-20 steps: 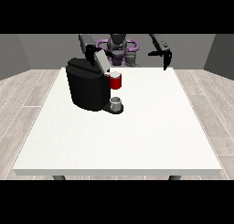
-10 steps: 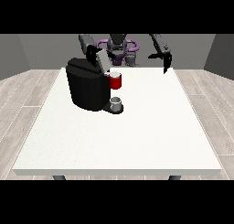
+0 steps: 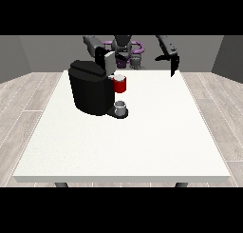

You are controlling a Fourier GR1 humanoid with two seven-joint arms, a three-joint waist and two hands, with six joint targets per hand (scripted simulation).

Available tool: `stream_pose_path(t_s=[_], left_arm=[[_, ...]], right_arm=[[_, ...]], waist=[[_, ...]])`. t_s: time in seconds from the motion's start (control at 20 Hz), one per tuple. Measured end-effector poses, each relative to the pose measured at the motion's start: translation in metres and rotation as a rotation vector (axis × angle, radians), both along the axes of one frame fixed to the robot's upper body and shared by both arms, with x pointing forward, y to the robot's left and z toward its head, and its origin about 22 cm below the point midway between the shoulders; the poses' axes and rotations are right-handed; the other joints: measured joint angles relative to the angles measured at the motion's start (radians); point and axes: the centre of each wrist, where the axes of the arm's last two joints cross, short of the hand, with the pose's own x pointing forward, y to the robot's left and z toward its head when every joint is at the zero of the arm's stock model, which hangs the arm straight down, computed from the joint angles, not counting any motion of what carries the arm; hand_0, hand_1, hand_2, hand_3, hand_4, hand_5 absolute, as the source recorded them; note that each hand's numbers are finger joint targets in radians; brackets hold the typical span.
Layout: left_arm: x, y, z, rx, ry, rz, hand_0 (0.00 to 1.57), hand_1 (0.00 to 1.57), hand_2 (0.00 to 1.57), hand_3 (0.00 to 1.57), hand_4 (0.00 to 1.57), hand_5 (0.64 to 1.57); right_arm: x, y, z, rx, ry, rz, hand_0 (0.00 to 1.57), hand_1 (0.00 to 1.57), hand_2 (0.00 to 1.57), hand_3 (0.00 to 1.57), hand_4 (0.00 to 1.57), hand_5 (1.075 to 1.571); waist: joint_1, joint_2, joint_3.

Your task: Insert the coffee pod into the coffee machine and close the lid

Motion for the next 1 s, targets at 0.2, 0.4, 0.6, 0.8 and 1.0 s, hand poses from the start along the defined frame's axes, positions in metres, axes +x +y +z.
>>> stream_pose_path(t_s=[0.2, 0.4, 0.6, 0.8, 1.0], left_arm=[[0.004, 0.009, 0.002, -0.005, -0.007, -0.008, 0.0, 0.0, 0.0, 0.0, 0.39, 1.571], [0.012, 0.0, 0.006, -0.01, -0.006, -0.026, 0.0, 0.0, 0.0, 0.0, 0.34, 1.571], [0.015, 0.003, 0.004, -0.013, -0.011, -0.037, 0.0, 0.0, 0.0, 0.0, 0.35, 1.571], [0.02, 0.0, 0.006, -0.019, -0.029, -0.045, 0.0, 0.0, 0.0, 0.0, 0.32, 1.571], [0.018, -0.001, 0.001, -0.017, -0.021, -0.04, 0.0, 0.0, 0.0, 0.0, 0.39, 1.571]], right_arm=[[0.001, 0.008, 0.011, -0.006, 0.037, -0.02, 0.0, 0.0, 0.0, 0.0, 0.36, 1.571], [0.004, 0.018, 0.025, -0.04, 0.04, -0.035, 0.0, 0.0, 0.0, 0.0, 0.42, 1.571], [0.007, 0.045, 0.048, -0.14, -0.051, 0.033, 0.0, 0.0, 0.0, 0.0, 0.37, 1.571], [0.009, 0.069, 0.062, -0.157, -0.11, 0.086, 0.0, 0.0, 0.0, 0.0, 0.41, 1.571], [0.006, 0.083, 0.056, -0.175, -0.123, 0.15, 0.0, 0.0, 0.0, 0.0, 0.43, 1.571]], waist=[[0.005, 0.007, 0.0053], [0.033, 0.024, 0.0075], [0.062, 0.043, 0.0001], [0.073, 0.055, -0.0031], [0.066, 0.046, -0.004]])
